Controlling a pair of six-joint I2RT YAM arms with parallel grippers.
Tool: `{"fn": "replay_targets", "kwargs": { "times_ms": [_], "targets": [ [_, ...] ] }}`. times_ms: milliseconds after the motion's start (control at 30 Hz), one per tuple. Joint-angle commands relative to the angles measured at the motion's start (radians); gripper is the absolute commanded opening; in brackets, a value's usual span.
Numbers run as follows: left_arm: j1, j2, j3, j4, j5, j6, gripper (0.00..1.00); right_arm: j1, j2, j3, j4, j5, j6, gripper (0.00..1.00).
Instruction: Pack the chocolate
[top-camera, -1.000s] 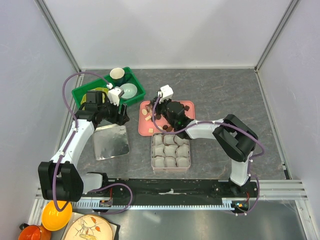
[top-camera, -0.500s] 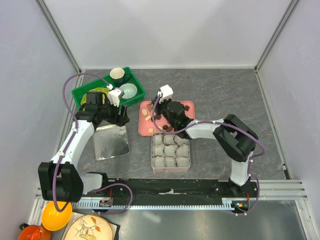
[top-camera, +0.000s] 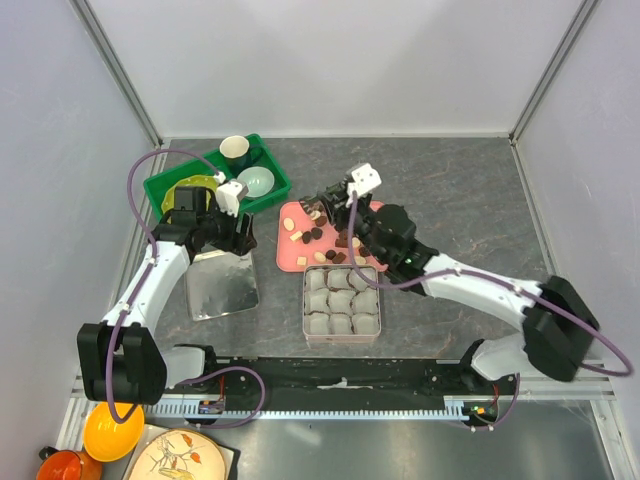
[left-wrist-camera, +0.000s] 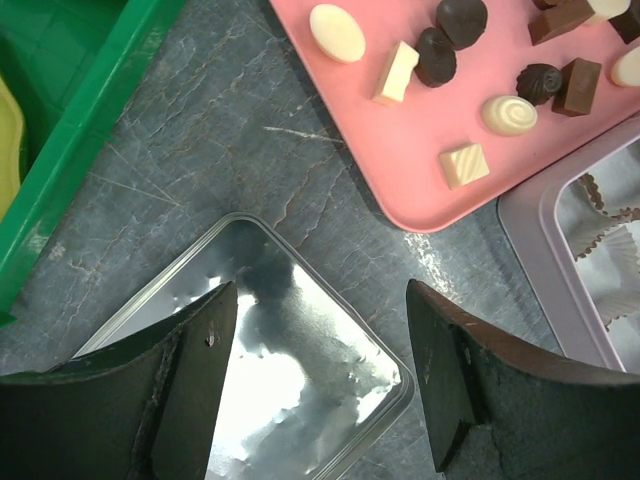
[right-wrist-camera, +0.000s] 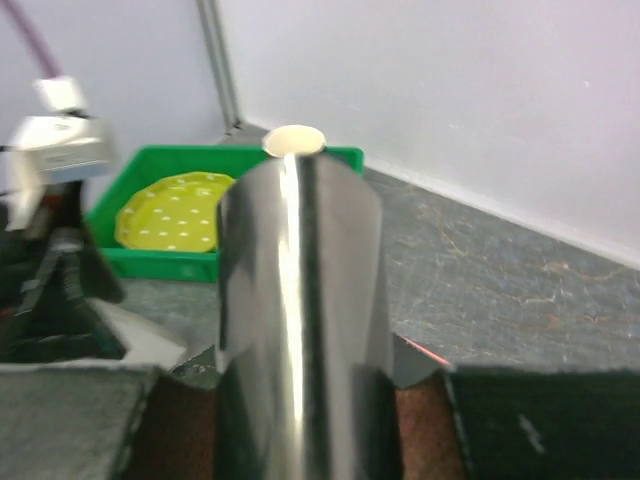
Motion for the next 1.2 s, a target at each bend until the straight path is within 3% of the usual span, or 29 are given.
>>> {"fn": "replay_targets", "kwargs": {
  "times_ms": [0, 167, 533, 1167],
  "targets": [
    [0.006, -0.002, -0.007, 0.021, -0.019, 0.021, 0.75, 0.051, -0.184, -0.077, -0.121, -0.066, 0.006, 0.14],
    [0.006, 0.0, -0.009, 0.018, -0.033, 0.021, 0.75, 0.128, -0.309, -0.157, -0.221, -0.105, 0.046, 0.12],
    [0.004, -0.014, -0.01, -0.004, -0.022, 0.019, 0.75, 0.223, -0.311, -0.228, -0.241, -0.079, 0.061, 0.13],
    [0.004, -0.019, -0.027, -0.005, 0.0, 0.027, 0.75, 0.224, -0.299, -0.274, -0.173, -0.007, 0.032, 0.36]
  ]
}}
